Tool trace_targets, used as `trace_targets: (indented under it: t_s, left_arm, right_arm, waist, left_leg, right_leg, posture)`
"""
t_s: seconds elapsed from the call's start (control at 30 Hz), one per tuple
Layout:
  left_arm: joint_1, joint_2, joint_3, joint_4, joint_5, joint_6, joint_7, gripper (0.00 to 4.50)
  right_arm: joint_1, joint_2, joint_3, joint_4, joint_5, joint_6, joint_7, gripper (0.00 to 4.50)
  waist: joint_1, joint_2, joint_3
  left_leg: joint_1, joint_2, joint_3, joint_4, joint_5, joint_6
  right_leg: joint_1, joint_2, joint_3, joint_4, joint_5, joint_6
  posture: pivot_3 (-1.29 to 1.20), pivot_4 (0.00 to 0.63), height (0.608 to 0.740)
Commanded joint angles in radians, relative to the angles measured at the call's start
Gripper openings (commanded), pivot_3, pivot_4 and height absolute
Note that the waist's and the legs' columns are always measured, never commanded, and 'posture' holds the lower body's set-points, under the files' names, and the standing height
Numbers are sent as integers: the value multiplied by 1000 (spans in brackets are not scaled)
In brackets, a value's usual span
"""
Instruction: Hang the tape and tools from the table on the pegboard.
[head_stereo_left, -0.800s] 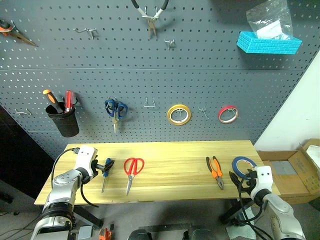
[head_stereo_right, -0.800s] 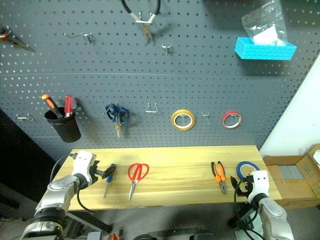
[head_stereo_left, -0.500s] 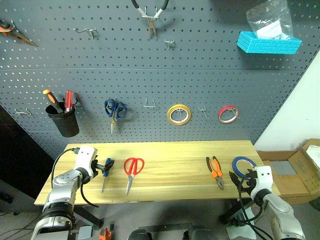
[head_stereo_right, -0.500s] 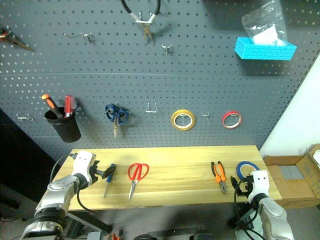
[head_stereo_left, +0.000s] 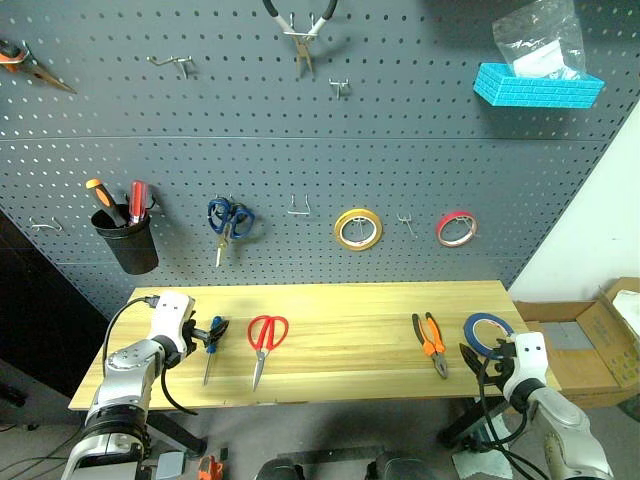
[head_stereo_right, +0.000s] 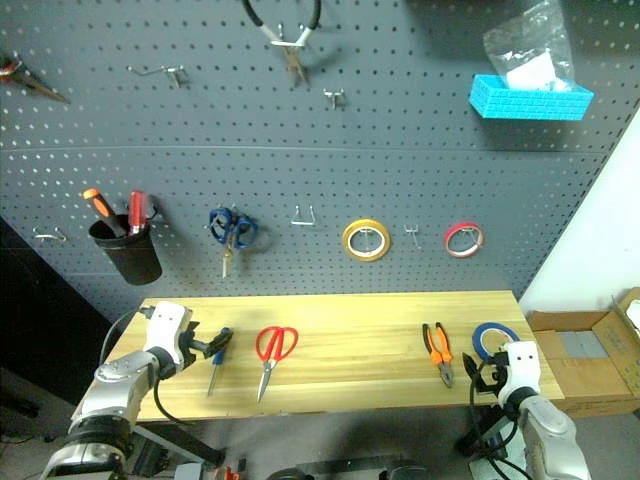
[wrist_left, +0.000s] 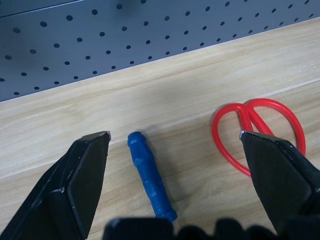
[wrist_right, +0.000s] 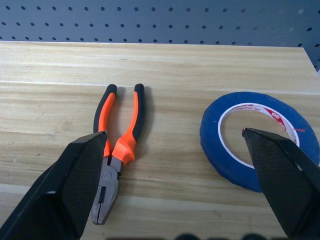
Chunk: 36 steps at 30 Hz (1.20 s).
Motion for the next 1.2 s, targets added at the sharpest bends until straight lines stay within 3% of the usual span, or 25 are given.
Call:
trace_targets:
  t_s: [0.03,0.27,0.43,0.6,0.7,0.93,1.2]
  left_arm:
    - [1,8,15,-51,-13,-6,-7,4474]
    - [13,4,5,-77,-10,0,-15,4474]
    - [7,-53,-61,-227,-16,58,-61,4474]
    - [13,-144,-205,-436,-9,169,-133,4474]
    - [-44,-258,-319,-514,-27,247,-177,4474]
    - [-178,-426,-472,-420,4,251,-241,4474]
    - [-274,-540,-534,-242,60,161,-242,4474]
  right_arm:
    - [2,-17,-11,-49,1,-9,7,4500]
    - [13,-23,-8,-67,-1,-1,7,4500]
    - [-4,-62,4,-119,-12,54,12,4500]
    - [-39,-129,22,-169,-16,172,32,4500]
    - [-86,-192,42,-167,-25,262,70,4500]
    - [-170,-273,42,-48,-14,374,159,4500]
    - [-296,-306,58,123,-39,360,222,4500]
  waist:
    - [0,0,0]
    - [0,0,0]
    - [1,0,0]
    - [5,1,8]
    - [4,1,35]
    - [-1,-2,105]
    - [-3,1,168]
  left_leg:
    - [0,0,0,0,0,0]
    - [0,0,0,0,0,0]
    - [0,0,0,0,0,0]
    - [0,-1,1,0,0,0]
    - [4,-1,2,0,0,0]
    - [10,-2,3,1,-2,3]
    - [3,-2,3,1,-5,5]
  right_leg:
    - [0,0,0,0,0,0]
    - [0,0,0,0,0,0]
    - [0,0,0,0,0,0]
    - [1,0,3,0,0,0]
    - [4,2,5,-1,-1,-2]
    - [10,4,10,-2,0,3]
    - [5,6,13,-3,-3,7]
  posture:
    - [38,0,740]
    - [39,0,740]
    - [41,0,740]
    - [38,64,740]
    - [24,119,740]
    - [6,212,740]
    - [8,257,740]
